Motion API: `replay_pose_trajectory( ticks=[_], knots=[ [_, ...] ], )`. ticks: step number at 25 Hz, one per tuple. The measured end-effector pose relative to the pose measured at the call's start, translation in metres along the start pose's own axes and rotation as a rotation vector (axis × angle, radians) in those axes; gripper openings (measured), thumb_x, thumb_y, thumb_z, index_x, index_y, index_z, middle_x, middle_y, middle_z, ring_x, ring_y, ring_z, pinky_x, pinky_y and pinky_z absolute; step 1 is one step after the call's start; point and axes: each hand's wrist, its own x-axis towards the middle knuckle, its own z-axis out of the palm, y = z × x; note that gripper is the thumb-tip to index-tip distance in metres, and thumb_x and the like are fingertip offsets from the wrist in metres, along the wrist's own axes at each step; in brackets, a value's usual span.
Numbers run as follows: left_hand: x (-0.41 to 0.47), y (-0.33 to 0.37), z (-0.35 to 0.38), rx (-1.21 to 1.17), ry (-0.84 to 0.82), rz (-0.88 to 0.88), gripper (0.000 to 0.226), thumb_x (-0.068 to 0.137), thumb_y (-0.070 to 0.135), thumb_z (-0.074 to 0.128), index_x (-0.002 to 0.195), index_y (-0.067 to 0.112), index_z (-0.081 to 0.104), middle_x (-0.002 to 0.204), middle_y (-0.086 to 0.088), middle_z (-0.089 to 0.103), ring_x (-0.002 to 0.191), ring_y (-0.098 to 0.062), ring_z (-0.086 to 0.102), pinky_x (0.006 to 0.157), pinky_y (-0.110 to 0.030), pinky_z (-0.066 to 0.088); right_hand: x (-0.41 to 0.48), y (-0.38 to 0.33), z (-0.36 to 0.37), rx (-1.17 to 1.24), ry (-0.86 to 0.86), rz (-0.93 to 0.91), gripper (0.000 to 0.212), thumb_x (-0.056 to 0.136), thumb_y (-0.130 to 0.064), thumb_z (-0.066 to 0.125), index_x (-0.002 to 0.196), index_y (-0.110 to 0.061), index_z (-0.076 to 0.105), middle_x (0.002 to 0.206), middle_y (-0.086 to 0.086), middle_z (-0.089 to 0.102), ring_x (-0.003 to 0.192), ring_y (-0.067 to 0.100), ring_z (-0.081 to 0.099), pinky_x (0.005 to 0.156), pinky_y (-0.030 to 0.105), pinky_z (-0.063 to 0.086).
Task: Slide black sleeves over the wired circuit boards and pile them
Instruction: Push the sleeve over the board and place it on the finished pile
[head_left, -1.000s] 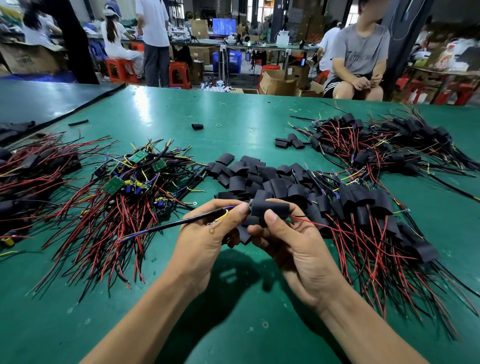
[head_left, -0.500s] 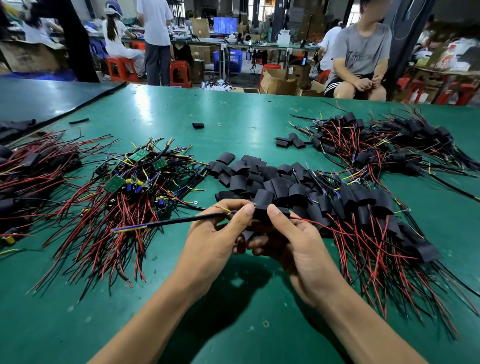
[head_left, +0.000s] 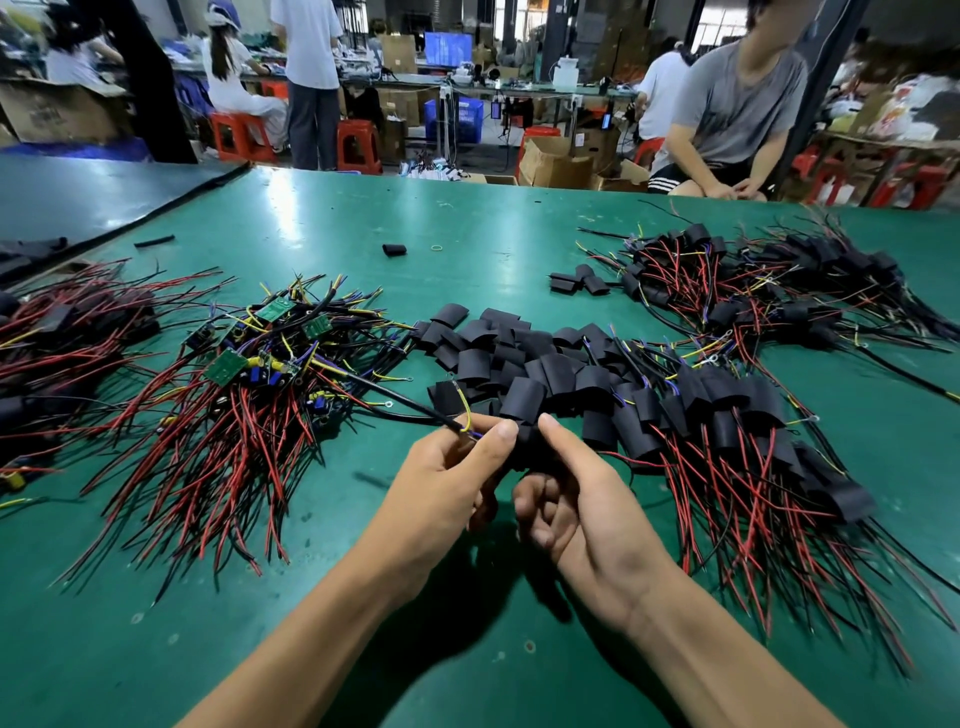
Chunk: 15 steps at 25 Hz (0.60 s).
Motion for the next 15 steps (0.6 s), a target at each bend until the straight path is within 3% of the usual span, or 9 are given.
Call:
replay_pose_trajectory(
  ticks=[3, 7, 10, 12, 15],
  knots=[
    [-0.001, 0.003, 0.002, 0.077, 0.032, 0.11, 0.03, 0.084, 0.049, 0.059, 0.086, 0.022, 0.071, 0.055, 0.013, 0.053, 0.051, -0.007, 0.042, 0.047, -0.018, 0.034, 0.0, 0.002, 0.001, 0.065, -0.095, 0.085, 0.048, 0.099, -0.05, 0.041, 0.094, -0.025, 0.082, 0.049, 0.007, 0.052, 0.033, 0.01, 0.04, 0.04, 0.018, 0.033],
    [0.002, 0.005, -0.004, 0.074, 0.111, 0.115, 0.034, 0.082, 0.052, 0.062, 0.063, 0.024, 0.066, 0.053, 0.003, 0.045, 0.048, -0.011, 0.037, 0.043, -0.021, 0.029, 0.002, -0.001, 0.002, 0.123, -0.124, 0.111, 0.057, 0.102, -0.052, 0.031, 0.111, -0.016, 0.075, 0.056, 0.008, 0.054, 0.041, 0.011, 0.042, 0.052, 0.025, 0.031],
    [0.004, 0.007, -0.006, -0.111, 0.085, -0.005, 0.036, 0.074, 0.05, 0.069, 0.053, 0.021, 0.063, 0.053, -0.002, 0.051, 0.043, -0.012, 0.04, 0.04, -0.02, 0.034, 0.002, -0.006, 0.001, 0.166, -0.085, 0.069, 0.054, 0.102, -0.047, 0.035, 0.096, -0.015, 0.078, 0.059, 0.006, 0.058, 0.047, 0.011, 0.049, 0.054, 0.025, 0.034],
    [0.005, 0.008, -0.005, -0.225, 0.03, -0.072, 0.028, 0.07, 0.044, 0.074, 0.055, 0.02, 0.068, 0.057, -0.001, 0.057, 0.043, -0.01, 0.044, 0.04, -0.018, 0.037, 0.002, -0.009, -0.001, 0.184, -0.053, 0.039, 0.054, 0.102, -0.043, 0.04, 0.078, -0.017, 0.081, 0.059, 0.005, 0.061, 0.047, 0.01, 0.053, 0.047, 0.021, 0.038],
    [0.007, 0.008, -0.006, -0.355, -0.01, -0.126, 0.018, 0.068, 0.037, 0.076, 0.062, 0.02, 0.072, 0.061, 0.0, 0.057, 0.046, -0.009, 0.047, 0.041, -0.017, 0.038, 0.001, -0.011, -0.001, 0.194, -0.028, 0.021, 0.049, 0.1, -0.039, 0.047, 0.073, -0.015, 0.081, 0.057, 0.007, 0.061, 0.043, 0.011, 0.053, 0.038, 0.019, 0.04]
  ],
)
